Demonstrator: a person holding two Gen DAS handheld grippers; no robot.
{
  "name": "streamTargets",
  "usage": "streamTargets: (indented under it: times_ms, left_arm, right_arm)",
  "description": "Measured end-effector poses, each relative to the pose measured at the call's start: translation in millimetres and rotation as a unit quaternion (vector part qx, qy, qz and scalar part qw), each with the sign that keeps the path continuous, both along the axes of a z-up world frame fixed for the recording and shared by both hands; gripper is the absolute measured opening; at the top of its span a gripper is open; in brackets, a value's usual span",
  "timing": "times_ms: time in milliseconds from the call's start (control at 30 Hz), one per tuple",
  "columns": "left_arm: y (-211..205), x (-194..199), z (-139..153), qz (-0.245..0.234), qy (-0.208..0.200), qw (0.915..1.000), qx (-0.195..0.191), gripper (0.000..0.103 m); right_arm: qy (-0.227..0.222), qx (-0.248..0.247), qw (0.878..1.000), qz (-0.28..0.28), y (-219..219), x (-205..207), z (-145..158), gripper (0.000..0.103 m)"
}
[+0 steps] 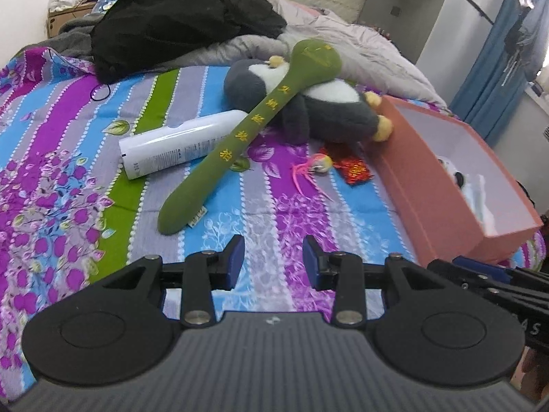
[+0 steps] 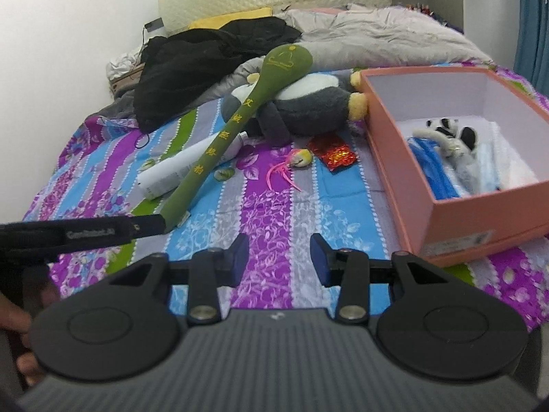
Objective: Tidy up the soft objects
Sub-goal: 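Withdraw both open tools from the pink box toward the remaining items, then close the right gripper on the red tea packet while the left grasps the pink feathered toy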
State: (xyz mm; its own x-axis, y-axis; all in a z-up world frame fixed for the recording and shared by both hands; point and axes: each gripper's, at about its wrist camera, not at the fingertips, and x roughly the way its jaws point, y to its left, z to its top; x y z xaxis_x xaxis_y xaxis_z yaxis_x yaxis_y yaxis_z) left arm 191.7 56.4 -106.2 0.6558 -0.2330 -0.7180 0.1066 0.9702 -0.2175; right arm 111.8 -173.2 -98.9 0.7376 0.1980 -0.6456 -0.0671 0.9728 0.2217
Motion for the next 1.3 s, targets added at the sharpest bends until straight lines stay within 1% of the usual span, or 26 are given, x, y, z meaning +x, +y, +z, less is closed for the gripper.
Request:
streamTargets:
  times_ms: [67,167,333,400,467,600,767,867,933,1000,1167,1233,1300]
  left_arm:
    - [-0.3,16.5,-10.8,0.003,0.005,1.0000,-0.004,0.043]
    - [-0.6,40.7,-25.2,0.007,0.005,0.9998,-0.018,0.043]
    - [-9.1,81.2,-50.0,0.009,0.010,0.9989,-0.044,0.043]
    - [-14.9,99.8,-58.7,0.002,0.013,0.9983,-0.058,0.043]
    - [-22.1,116.1,-64.7,-0.008,0.013,0.9979,-0.063,0.043]
    - [-38.3,151.9,-73.9,-0.037,0.010,0.9974,-0.062,0.043]
    - [-59.4,190.5,-83.8,-0.073,0.006,0.9960,-0.051,0.043]
    - [-71.2,208.7,-89.7,-0.091,0.009,0.9945,-0.052,0.044]
    - [-77.2,216.6,-93.0,-0.103,0.011,0.9933,-0.050,0.047]
    - [-84.0,224.3,-95.8,-0.113,0.009,0.9926,-0.044,0.048]
    - [-97.5,241.7,-104.6,-0.138,0.011,0.9897,-0.035,0.049]
    - [-100.8,247.2,-107.9,-0.144,0.013,0.9890,-0.031,0.049]
    - [-102.6,252.4,-110.3,-0.150,0.015,0.9881,-0.030,0.049]
  right_arm:
    - [0.004,0.003,1.000,0.005,0.6,16.3,-5.8,0.042]
    - [0.003,-0.003,1.000,0.008,2.6,40.6,-12.8,0.039]
    - [-0.006,-0.036,0.999,0.000,3.3,83.3,-29.5,0.037]
    - [-0.012,-0.055,0.998,-0.006,1.4,99.4,-38.0,0.037]
    - [-0.010,-0.067,0.998,-0.013,-1.2,115.9,-47.4,0.037]
    - [-0.012,-0.095,0.995,-0.017,-3.2,143.1,-63.9,0.037]
    - [-0.018,-0.137,0.990,-0.006,-1.3,170.9,-80.7,0.038]
    - [-0.012,-0.153,0.988,0.000,-0.1,187.0,-90.5,0.041]
    - [-0.012,-0.160,0.987,0.004,1.7,196.0,-95.9,0.049]
    - [-0.014,-0.174,0.985,0.006,5.4,204.7,-101.8,0.053]
    - [-0.024,-0.203,0.979,0.002,6.7,219.9,-112.1,0.055]
    - [-0.025,-0.214,0.977,0.003,6.3,225.1,-116.1,0.058]
    - [-0.025,-0.227,0.974,0.006,6.4,230.1,-121.0,0.059]
